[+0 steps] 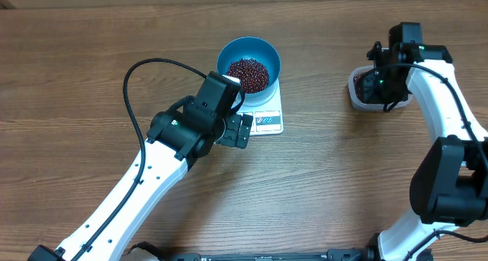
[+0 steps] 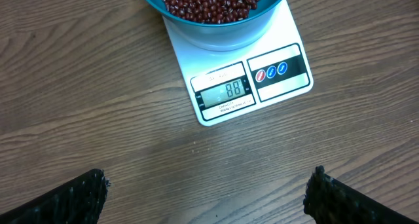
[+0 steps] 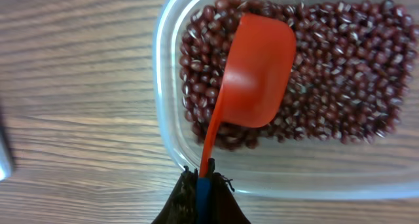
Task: Scoop item into bowl and weigh 150g on scale
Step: 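Dip the scoop into the red beans and drag it through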
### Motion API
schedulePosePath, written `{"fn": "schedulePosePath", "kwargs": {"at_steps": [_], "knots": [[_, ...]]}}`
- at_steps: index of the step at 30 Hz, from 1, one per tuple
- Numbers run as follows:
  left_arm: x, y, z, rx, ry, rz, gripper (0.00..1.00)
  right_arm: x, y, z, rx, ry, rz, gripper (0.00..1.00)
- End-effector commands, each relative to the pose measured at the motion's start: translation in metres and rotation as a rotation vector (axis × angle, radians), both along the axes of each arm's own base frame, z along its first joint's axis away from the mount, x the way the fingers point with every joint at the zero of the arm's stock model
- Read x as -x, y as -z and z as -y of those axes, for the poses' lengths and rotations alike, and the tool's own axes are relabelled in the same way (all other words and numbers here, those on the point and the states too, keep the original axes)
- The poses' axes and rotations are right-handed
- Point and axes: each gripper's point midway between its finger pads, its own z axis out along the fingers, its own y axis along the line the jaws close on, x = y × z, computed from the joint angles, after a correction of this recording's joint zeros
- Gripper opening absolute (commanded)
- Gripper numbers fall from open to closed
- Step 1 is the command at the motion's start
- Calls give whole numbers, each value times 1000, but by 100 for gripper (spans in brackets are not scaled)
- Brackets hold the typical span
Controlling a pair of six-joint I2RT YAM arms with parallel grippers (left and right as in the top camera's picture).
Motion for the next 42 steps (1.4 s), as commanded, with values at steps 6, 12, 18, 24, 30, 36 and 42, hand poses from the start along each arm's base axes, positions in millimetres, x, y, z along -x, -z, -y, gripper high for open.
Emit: {"fn": "schedulePosePath", "kwargs": {"at_steps": [6, 12, 18, 24, 30, 36, 42], "knots": [[2, 0, -1, -6, 14, 2, 100, -3, -6, -9, -195, 10, 31, 4], [2, 0, -1, -6, 14, 2, 100, 2, -1, -1, -223, 36, 18, 4], [1, 0, -1, -6, 14, 2, 100, 12, 12, -3, -291, 38, 4, 4], [2, 0, -1, -6, 14, 2, 100, 13, 9, 1, -360, 68, 16, 4], [2, 0, -1, -6, 14, 2, 100, 11, -1, 3, -466, 95, 46, 4], [2, 0, -1, -6, 14, 2, 100, 15, -3, 6, -503, 118, 37, 4], [2, 0, -1, -6, 14, 2, 100, 18, -4, 5, -510, 100, 35, 4]]}}
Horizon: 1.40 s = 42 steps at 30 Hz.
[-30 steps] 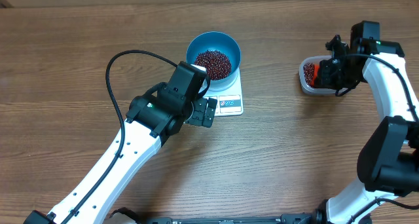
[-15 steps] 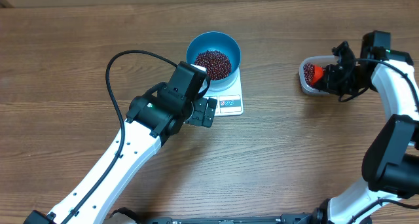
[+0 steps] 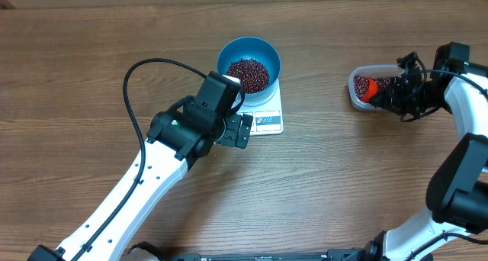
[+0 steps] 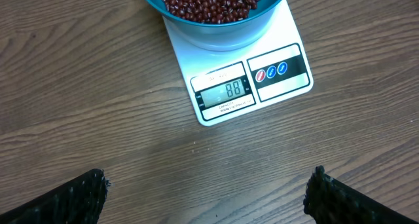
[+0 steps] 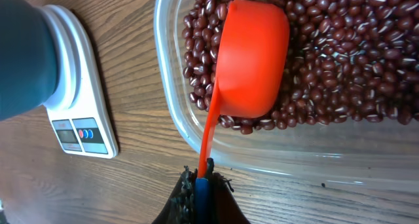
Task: Scoop item into bowl and weigh 150g on scale
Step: 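Dip the scoop into the red beans and drag it through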
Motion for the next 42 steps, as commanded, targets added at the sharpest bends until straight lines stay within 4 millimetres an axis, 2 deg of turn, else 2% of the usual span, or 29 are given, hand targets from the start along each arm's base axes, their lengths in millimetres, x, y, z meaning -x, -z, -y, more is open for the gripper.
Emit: {"fn": "schedulePosePath", "kwargs": {"at_steps": [1, 15, 29, 42], "knots": [[2, 0, -1, -6, 14, 2, 100, 2, -2, -10, -54, -27, 14, 4], [2, 0, -1, -6, 14, 2, 100, 8, 6, -9, -112, 3, 10, 4], [2, 0, -1, -6, 14, 2, 100, 6, -11, 5, -263, 78, 71, 4], [1, 0, -1, -6, 14, 2, 100, 14, -18, 25, -315, 133, 89, 4]]}}
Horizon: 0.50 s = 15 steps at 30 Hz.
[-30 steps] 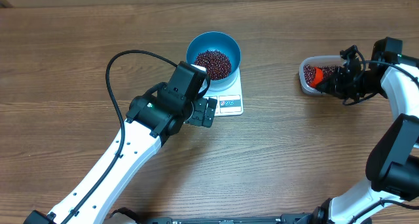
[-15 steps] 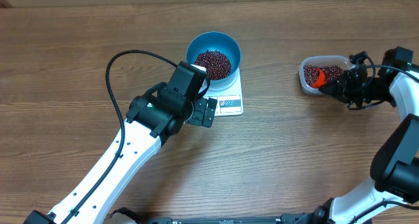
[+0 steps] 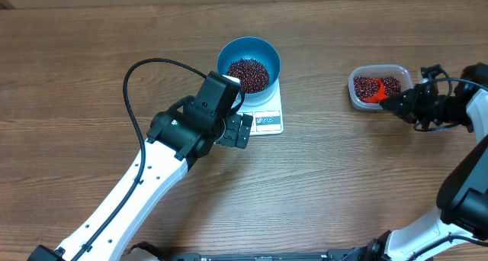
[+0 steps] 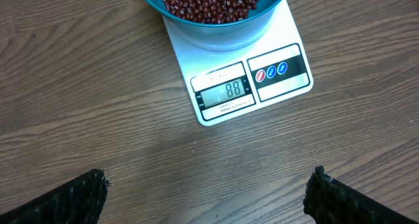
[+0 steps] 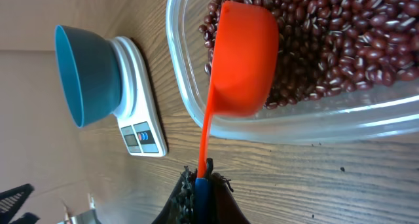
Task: Scoop item into bowl and weigh 150g on scale
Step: 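Dip the scoop into the red beans and drag it through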
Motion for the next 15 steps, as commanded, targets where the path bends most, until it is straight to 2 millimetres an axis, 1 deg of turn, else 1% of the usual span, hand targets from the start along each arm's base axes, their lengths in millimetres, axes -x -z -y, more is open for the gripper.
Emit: {"fn": "schedulePosePath", "kwargs": {"at_steps": [1, 4, 10, 15], "knots": [[1, 0, -1, -5, 14, 3, 99, 0, -8, 1, -55, -4, 56, 3], [1, 0, -1, -5, 14, 3, 100, 0, -13, 3, -84, 4, 79, 4], [1, 0, -1, -5, 14, 3, 100, 3, -15, 11, -95, 30, 75, 4], [1, 0, -1, -6, 14, 3, 100, 5, -24, 8, -148, 21, 118, 4]]}}
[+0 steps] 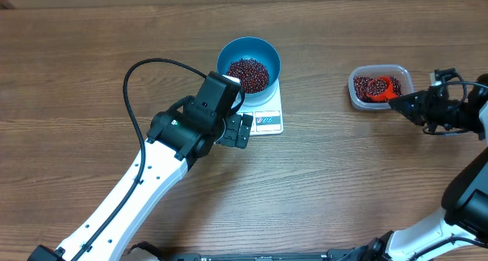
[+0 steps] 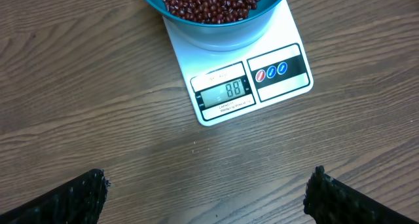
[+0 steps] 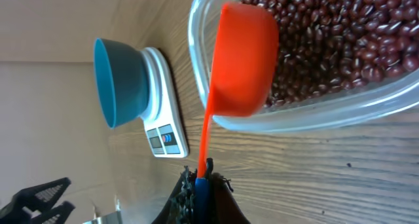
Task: Scoop item into bowl and weigh 150g on scale
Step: 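Dip the scoop into the red beans and drag it through, then lift the filled scoop with the right gripper over the teal bowl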
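Note:
A blue bowl (image 1: 248, 59) of red beans sits on the white scale (image 1: 267, 120), whose display (image 2: 224, 90) reads 88. My left gripper (image 2: 206, 191) hovers open just in front of the scale, nothing between its fingers. At the right, a clear tub (image 1: 379, 87) holds red beans (image 3: 327, 40). My right gripper (image 3: 201, 178) is shut on the handle of the orange scoop (image 3: 241, 60), whose cup is at the tub's near wall among the beans (image 1: 383, 88). The bowl (image 3: 118, 83) and scale also show far off in the right wrist view.
A black cable (image 1: 141, 85) loops from the left arm over the wooden table (image 1: 343, 185). The left arm (image 1: 152, 177) stretches across the lower left. The tub lies near the table's right side.
My right gripper has drawn back to the right and tilted further, and the scoop's cup has turned open side up in the tub. The left arm, bowl and scale reading are unchanged.
At first my right gripper stood over the tub with the scoop bottom up on the beans. It then stood further right and lower at each moment, the wrist turned more onto its side, the scoop staying in the tub. The scale read 88 throughout.

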### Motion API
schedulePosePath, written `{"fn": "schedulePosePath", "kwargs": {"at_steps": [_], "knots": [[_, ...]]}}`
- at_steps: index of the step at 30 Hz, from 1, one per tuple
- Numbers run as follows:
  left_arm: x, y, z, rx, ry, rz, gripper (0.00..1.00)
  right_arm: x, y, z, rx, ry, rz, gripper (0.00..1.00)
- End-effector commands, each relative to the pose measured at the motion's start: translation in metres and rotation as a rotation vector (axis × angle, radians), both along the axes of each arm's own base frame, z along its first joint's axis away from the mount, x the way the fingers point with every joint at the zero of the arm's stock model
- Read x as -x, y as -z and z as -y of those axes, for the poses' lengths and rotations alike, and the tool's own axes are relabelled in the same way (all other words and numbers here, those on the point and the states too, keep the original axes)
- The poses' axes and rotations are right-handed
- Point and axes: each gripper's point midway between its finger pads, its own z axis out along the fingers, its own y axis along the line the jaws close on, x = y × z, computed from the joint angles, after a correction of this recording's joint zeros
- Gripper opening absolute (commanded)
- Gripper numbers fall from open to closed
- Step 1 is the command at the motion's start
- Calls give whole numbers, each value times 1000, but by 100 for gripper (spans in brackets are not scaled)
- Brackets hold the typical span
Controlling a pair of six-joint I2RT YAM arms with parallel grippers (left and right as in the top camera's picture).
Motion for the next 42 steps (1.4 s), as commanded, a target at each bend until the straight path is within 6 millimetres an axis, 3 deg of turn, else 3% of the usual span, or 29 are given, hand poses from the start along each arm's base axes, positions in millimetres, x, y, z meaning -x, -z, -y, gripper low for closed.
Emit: {"fn": "schedulePosePath", "kwargs": {"at_steps": [1, 14, 20, 32, 42], "knots": [[2, 0, -1, -6, 14, 2, 100, 1, -11, -5, -57, -22, 66, 4], [2, 0, -1, -6, 14, 2, 100, -1, -24, -12, -138, -16, 98, 4], [2, 0, -1, -6, 14, 2, 100, -7, -41, -27, -226, -36, 151, 4], [2, 0, -1, -6, 14, 2, 99, -19, -67, -97, -304, -217, 202, 4], [2, 0, -1, -6, 14, 2, 100, -41, -103, -162, -272, -370, 225, 4]]}}
